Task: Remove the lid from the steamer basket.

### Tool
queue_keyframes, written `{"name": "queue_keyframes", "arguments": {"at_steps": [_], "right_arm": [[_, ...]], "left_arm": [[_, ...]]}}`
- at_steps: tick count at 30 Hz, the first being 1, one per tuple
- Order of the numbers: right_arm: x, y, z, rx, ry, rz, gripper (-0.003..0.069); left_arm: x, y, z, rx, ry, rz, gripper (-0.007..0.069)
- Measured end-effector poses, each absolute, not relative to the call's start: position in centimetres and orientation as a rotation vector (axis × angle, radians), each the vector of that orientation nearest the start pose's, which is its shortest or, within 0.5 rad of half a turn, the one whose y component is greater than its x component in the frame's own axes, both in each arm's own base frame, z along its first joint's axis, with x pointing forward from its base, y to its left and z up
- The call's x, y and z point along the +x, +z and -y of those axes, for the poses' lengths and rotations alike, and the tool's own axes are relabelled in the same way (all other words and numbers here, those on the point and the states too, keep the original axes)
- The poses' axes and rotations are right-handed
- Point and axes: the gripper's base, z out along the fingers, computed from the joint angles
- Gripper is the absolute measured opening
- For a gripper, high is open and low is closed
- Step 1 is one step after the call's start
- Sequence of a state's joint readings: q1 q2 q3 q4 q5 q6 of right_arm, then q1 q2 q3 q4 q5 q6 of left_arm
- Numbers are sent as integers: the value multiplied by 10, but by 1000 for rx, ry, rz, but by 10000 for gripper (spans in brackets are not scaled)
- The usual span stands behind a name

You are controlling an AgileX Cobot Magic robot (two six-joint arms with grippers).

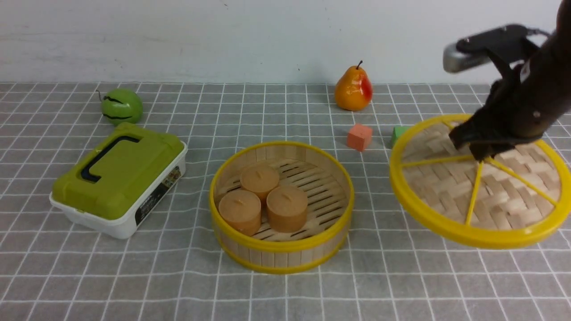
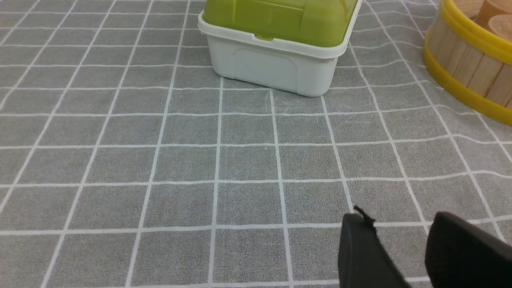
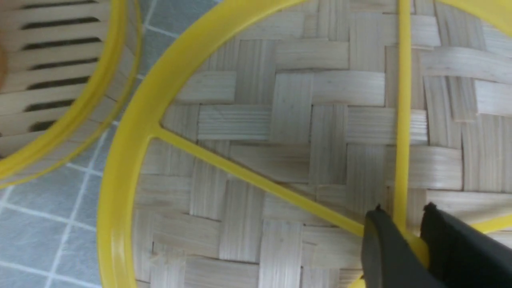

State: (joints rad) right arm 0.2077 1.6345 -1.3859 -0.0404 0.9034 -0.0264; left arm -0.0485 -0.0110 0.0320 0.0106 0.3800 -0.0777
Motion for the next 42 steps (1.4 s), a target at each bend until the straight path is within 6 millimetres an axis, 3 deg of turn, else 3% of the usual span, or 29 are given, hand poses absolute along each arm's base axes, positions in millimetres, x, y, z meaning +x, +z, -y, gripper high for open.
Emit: {"name": "queue_keyframes", "arguments": {"at_steps": [12,15,17,19,24,27,29,32,35,39,40,41,42], "right_arm": [[385,211,-69,-235,41,-2624,82],[388,202,-69,-227,42,-2646,85],[388,198,-69,-214,44,-2657,125],[388,198,-69,-207,46,-2658,166],[382,222,-68,-199,40,-2693,444],[365,263,-65,-213,40,-2645,549],[347,297,-61,-215,45,-2574,567],[312,342,-55,-209,56,-2454,530],[265,371,-46,-204,64,-2357,400],[205,381,-35,-196,71,-2282,138],[201,381,-35,-195,72,-2277,138],[175,384,-30,-191,76,-2232,45],[160,383,-27,-188,78,-2209,13]], "left_arm": [[52,169,2,-21,-76,-1885,239],[52,169,2,-21,-76,-1885,239],[52,169,2,-21,-76,-1885,239],[52,169,2,-21,-76,-1885,239],[52,169,2,-21,-76,-1885,239],[52,169,2,-21,-76,-1886,239],[52,169,2,-21,-76,-1886,239],[52,169,2,-21,-76,-1886,239],[52,169,2,-21,-76,-1886,239],[52,169,2,-21,-76,-1886,239],[52,169,2,-21,-76,-1886,239],[52,169,2,-21,-76,-1887,239],[52,169,2,-21,-76,-1887,239]]}}
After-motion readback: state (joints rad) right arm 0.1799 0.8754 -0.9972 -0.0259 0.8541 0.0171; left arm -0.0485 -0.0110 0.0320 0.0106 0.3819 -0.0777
